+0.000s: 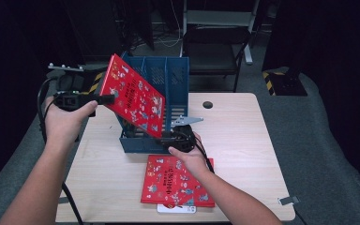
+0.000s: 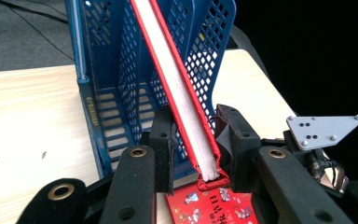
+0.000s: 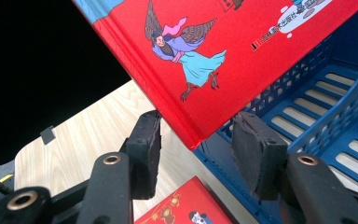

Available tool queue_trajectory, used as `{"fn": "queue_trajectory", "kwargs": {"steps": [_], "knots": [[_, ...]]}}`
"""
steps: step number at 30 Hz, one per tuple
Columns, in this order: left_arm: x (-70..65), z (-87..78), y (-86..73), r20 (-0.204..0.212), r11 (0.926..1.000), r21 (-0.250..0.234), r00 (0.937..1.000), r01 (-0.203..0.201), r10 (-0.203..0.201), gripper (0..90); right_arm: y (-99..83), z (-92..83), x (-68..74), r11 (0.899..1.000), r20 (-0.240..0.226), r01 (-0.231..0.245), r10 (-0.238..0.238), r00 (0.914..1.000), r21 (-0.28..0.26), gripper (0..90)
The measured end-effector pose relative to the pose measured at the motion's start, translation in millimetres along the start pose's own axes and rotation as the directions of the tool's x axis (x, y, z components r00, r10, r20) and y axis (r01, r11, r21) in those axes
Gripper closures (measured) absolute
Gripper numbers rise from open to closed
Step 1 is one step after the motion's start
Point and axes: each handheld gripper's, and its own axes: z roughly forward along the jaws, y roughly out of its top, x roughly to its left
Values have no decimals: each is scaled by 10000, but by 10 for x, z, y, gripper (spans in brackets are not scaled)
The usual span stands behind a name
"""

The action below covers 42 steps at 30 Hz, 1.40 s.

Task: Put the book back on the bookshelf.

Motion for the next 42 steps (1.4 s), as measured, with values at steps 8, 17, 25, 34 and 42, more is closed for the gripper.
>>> {"fn": "queue_trajectory", "kwargs": {"steps": [8, 17, 25, 34, 42], "knots": [[29, 34, 18, -215, 9999, 86, 9997, 69, -67, 693, 16, 108, -30, 9999, -69, -1, 2, 10000, 101, 523], [61, 121, 19, -385, 9999, 93, 9992, 120, -116, 694, 32, 202, -93, 9995, 113, -114, 111, 9999, 290, 522], [32, 214, 15, -286, 9999, -90, 9996, 64, -67, 697, 16, 248, -149, 9984, 256, -371, 361, 9990, 419, 521], [-65, 281, 45, -230, 9999, -168, 9997, 32, -36, 717, -18, 285, -170, 9977, 269, -547, 536, 9982, 408, 521], [-112, 325, 50, -421, 9995, -305, 9991, 83, -96, 739, -19, 298, -184, 9973, 389, -614, 598, 9974, 410, 522]]}}
